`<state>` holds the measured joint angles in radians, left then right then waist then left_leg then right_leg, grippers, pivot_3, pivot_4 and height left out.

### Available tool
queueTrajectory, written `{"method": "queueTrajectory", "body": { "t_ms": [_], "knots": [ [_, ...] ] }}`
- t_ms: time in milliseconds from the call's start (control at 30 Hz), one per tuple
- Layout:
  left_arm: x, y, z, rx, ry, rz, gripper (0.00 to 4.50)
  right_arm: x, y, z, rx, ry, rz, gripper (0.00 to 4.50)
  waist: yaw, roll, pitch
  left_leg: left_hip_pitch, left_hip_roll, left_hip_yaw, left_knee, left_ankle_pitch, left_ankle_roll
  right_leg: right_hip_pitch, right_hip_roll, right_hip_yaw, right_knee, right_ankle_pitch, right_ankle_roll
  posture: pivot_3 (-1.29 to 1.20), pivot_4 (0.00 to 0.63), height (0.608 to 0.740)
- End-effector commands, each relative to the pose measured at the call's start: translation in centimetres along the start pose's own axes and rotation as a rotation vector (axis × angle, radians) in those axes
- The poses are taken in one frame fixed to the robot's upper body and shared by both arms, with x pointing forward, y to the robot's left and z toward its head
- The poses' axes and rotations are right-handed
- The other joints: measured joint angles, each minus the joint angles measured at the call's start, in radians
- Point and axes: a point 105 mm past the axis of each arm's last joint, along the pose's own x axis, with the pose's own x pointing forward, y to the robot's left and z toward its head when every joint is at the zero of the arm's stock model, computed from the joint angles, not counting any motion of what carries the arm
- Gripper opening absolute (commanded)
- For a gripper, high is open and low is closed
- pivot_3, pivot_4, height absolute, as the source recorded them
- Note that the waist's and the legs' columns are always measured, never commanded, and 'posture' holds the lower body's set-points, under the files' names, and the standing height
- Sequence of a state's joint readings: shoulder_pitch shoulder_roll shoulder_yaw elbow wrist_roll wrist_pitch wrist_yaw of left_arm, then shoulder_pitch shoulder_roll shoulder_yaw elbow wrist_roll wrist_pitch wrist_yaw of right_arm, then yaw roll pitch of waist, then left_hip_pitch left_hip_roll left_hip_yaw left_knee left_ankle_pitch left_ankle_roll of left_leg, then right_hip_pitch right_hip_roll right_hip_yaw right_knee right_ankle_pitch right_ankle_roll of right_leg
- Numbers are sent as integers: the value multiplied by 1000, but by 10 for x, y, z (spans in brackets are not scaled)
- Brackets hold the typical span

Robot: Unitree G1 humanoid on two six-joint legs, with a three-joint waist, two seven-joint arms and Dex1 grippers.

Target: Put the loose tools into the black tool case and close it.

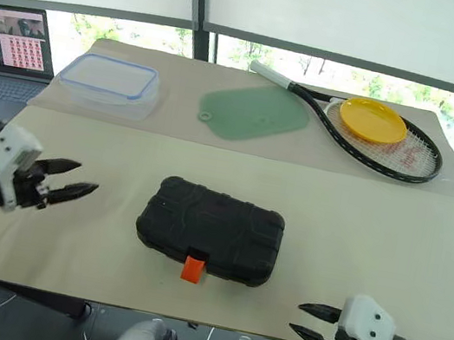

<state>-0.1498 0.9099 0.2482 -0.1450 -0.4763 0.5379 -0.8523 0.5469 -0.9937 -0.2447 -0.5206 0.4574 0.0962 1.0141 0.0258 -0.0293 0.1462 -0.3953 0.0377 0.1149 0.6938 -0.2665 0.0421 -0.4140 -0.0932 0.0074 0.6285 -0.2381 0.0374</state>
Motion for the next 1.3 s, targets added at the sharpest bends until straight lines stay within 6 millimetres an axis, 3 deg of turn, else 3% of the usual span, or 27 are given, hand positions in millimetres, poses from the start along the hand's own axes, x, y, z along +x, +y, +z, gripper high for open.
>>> {"method": "queueTrajectory", "body": {
  "t_ms": [33,100,200,300,400,467,567,733,867,967,1033,1067,1167,1300],
  "knots": [
    [36,-3,5,127,5,-108,2108,15,4,7,-37,-29,73,540,2,-3,-1,-1,-1,0,0,0,0,0,0,0,0,3,-5,0,150,738],
    [60,-10,9,208,4,-186,1260,25,1,9,-47,-45,84,0,3,-4,-1,-3,-2,0,0,4,8,2,0,0,0,4,-5,0,150,738],
    [94,-20,17,297,-3,-259,145,38,-1,10,-63,-53,110,0,2,-5,-1,-9,-4,0,1,4,9,-2,1,1,-1,8,3,0,150,738],
    [119,-34,26,348,-19,-322,67,50,-4,8,-100,-33,125,0,-1,-6,-1,-16,-5,0,2,4,9,-8,2,1,0,9,4,0,150,738],
    [130,-46,33,359,-40,-378,67,57,-11,8,-120,-29,99,0,-7,-6,-1,-18,-5,0,3,4,10,-8,2,1,-1,9,5,0,150,738],
    [124,-64,33,390,-37,-516,67,62,-38,15,-113,-53,-36,0,-16,-6,0,-19,-5,-1,4,4,10,-9,2,1,-1,9,6,0,150,738],
    [99,-88,27,428,-4,-716,67,60,-72,17,-99,-53,-208,0,-30,-7,0,-19,-4,-1,4,4,10,-9,3,2,-1,9,6,0,150,738],
    [83,-97,31,423,-9,-760,67,56,-88,13,-56,-41,-308,0,-18,-6,1,-19,-4,-1,4,3,11,-9,1,2,1,8,7,0,150,738],
    [86,-84,39,439,-32,-668,67,52,-83,14,-55,-31,-289,0,-12,-6,1,-19,-4,-1,5,3,12,-9,1,2,1,8,7,0,150,738],
    [84,-78,61,357,-88,-650,67,45,-73,20,-43,-49,-240,0,-11,-6,1,-19,-4,-1,6,3,12,-9,1,2,1,8,8,0,150,738],
    [76,-83,80,299,-125,-697,67,39,-63,27,-30,-68,-179,0,-11,-6,1,-20,-4,-2,6,3,12,-9,1,1,1,8,8,0,150,738],
    [68,-98,80,314,-98,-790,67,37,-50,34,-28,-83,-100,0,-13,-6,1,-20,-4,-2,7,2,13,-9,1,1,1,8,8,0,150,738],
    [56,-129,59,398,8,-956,67,39,-25,48,-28,-103,51,0,-18,-4,0,-20,-4,-2,6,2,13,-9,1,2,1,8,9,0,150,738],
    [62,-141,27,496,102,-998,67,46,-10,59,-38,-111,152,0,-21,-4,0,-15,-5,-1,5,2,13,-6,2,4,1,7,8,0,150,738]
  ]
}}
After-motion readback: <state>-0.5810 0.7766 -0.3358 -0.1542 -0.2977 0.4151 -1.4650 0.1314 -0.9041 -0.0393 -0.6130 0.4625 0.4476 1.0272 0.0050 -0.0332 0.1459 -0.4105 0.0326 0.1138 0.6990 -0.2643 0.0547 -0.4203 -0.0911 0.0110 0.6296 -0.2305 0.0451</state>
